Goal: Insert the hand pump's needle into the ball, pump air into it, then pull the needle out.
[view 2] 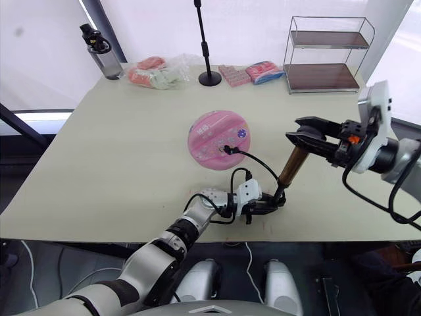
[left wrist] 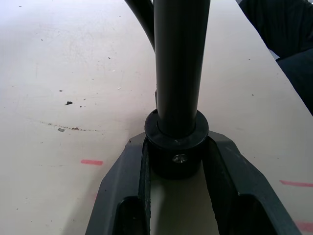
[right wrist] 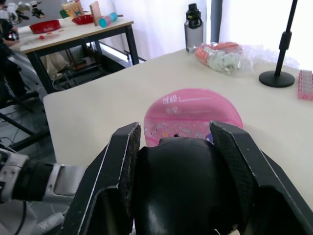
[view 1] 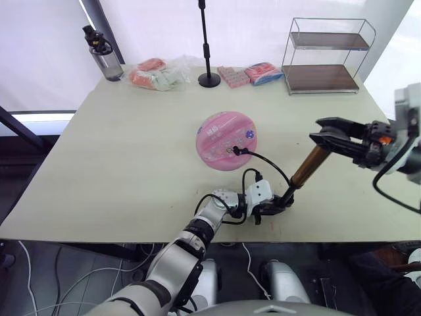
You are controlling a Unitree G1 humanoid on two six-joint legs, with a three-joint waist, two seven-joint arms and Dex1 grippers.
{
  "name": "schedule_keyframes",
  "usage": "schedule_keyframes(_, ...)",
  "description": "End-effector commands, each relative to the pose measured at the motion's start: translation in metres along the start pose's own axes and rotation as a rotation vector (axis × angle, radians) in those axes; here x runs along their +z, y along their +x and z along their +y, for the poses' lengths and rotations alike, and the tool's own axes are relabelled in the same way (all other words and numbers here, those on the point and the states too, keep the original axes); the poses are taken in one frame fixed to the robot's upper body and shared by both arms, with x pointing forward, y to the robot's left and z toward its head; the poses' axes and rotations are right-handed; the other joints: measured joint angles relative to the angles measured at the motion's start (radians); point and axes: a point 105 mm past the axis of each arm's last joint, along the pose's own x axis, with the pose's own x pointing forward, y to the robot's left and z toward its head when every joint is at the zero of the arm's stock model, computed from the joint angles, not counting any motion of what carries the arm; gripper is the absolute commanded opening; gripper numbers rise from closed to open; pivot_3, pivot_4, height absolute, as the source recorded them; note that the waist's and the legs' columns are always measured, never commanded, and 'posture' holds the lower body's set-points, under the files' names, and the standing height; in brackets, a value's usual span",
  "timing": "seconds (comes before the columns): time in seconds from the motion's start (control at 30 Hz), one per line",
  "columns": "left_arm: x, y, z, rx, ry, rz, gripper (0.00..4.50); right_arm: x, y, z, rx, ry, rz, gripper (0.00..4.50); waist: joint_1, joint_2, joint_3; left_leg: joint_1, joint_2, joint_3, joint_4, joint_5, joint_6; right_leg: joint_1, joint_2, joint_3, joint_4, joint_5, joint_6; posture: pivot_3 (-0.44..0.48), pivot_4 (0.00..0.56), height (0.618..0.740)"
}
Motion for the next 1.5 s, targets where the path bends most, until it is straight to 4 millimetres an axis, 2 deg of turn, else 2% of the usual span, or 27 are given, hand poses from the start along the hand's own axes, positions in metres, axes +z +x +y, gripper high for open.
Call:
schedule_keyframes(0.03, -0.035, -0.006, -0.017, -0.042, -0.09, 0.112, 1.07, -0.062, 0.007, -0.003, -0.045, 0.027, 0.154, 1.83, 0.0, -0.001, -0.001, 0.0, 0.0, 0.0, 0.0, 0.0, 0.0, 0.0, 0.0, 0.0, 0.0, 0.0, 0.0, 0.0, 0.15, 0.731)
schedule_keyframes(0.13, -0.035, -0.006, -0.017, -0.041, -0.089, 0.114, 1.07, -0.089, 0.01, -0.001, -0.044, 0.034, 0.183, 1.83, 0.0, -0.002, -0.003, 0.001, 0.0, 0.0, 0.0, 0.0, 0.0, 0.001, 0.0, 0.0, 0.0, 0.0, 0.0, 0.0, 0.15, 0.731)
schedule_keyframes(0.23, -0.035, -0.006, -0.017, -0.04, -0.089, 0.114, 1.07, -0.107, 0.01, 0.0, -0.05, 0.011, 0.207, 1.83, 0.0, -0.002, -0.004, 0.002, 0.001, 0.0, 0.0, 0.0, 0.0, 0.001, 0.001, 0.0, 0.0, 0.0, 0.0, 0.0, 0.15, 0.731)
schedule_keyframes(0.33, -0.036, -0.007, -0.017, -0.038, -0.088, 0.115, 1.07, -0.103, 0.012, 0.003, -0.038, 0.0, 0.172, 1.83, -0.001, -0.002, -0.004, 0.002, 0.001, 0.0, 0.0, 0.0, 0.0, 0.001, 0.001, 0.0, 0.0, 0.0, 0.0, 0.0, 0.15, 0.731)
schedule_keyframes(0.43, -0.036, -0.007, -0.016, -0.037, -0.087, 0.116, 1.07, -0.081, 0.013, 0.003, -0.024, -0.018, 0.105, 1.83, -0.001, -0.002, -0.004, 0.002, 0.001, 0.0, 0.0, 0.0, 0.0, 0.001, 0.001, 0.0, 0.0, 0.0, 0.0, 0.0, 0.15, 0.731)
schedule_keyframes(0.63, -0.036, -0.008, -0.016, -0.038, -0.088, 0.118, 1.07, -0.021, 0.005, 0.002, 0.02, -0.1, 0.024, 1.83, 0.002, 0.001, -0.001, 0.001, 0.0, -0.001, 0.0, 0.0, 0.0, 0.001, 0.0, 0.0, 0.0, 0.0, 0.0, 0.0, 0.15, 0.731)
schedule_keyframes(0.73, -0.037, -0.007, -0.017, -0.042, -0.089, 0.117, 1.07, 0.02, -0.003, 0.003, 0.04, -0.119, -0.034, 1.83, 0.002, 0.004, 0.002, -0.001, -0.001, 0.0, 0.0, 0.0, 0.0, -0.001, 0.0, 0.0, 0.0, 0.0, 0.0, 0.0, 0.15, 0.731)
schedule_keyframes(0.93, -0.037, -0.007, -0.018, -0.044, -0.091, 0.116, 1.07, 0.071, -0.021, 0.002, 0.034, -0.137, -0.087, 1.83, 0.003, 0.005, 0.005, -0.002, -0.001, 0.0, 0.0, 0.0, 0.0, -0.001, -0.001, 0.0, 0.0, 0.0, 0.0, 0.0, 0.15, 0.731)
schedule_keyframes(1.13, -0.037, -0.006, -0.019, -0.045, -0.092, 0.114, 1.07, 0.097, -0.028, 0.003, 0.024, -0.143, -0.115, 1.83, 0.003, 0.005, 0.005, -0.002, -0.001, 0.0, 0.0, 0.0, 0.0, -0.001, -0.001, 0.0, 0.0, 0.0, 0.0, 0.0, 0.15, 0.731)
schedule_keyframes(1.2, -0.037, -0.006, -0.019, -0.044, -0.093, 0.115, 1.07, 0.098, -0.028, 0.002, 0.019, -0.136, -0.11, 1.83, 0.003, 0.005, 0.006, -0.002, -0.001, 0.0, 0.0, 0.0, 0.0, -0.001, -0.002, 0.0, 0.0, 0.0, 0.0, 0.0, 0.15, 0.731)
schedule_keyframes(1.27, -0.037, -0.006, -0.019, -0.044, -0.093, 0.116, 1.07, 0.089, -0.026, 0.0, 0.012, -0.112, -0.09, 1.83, 0.003, 0.005, 0.006, -0.002, -0.001, 0.0, 0.0, 0.0, 0.0, -0.001, -0.002, 0.0, 0.0, 0.0, 0.0, 0.0, 0.15, 0.731)
schedule_keyframes(1.5, -0.037, -0.006, -0.018, -0.042, -0.095, 0.115, 1.07, 0.018, -0.009, 0.005, 0.03, -0.042, 0.088, 1.83, 0.001, 0.004, 0.004, -0.001, -0.001, 0.0, 0.0, 0.0, 0.0, 0.0, -0.001, 0.0, 0.0, 0.0, 0.0, 0.0, 0.15, 0.731)
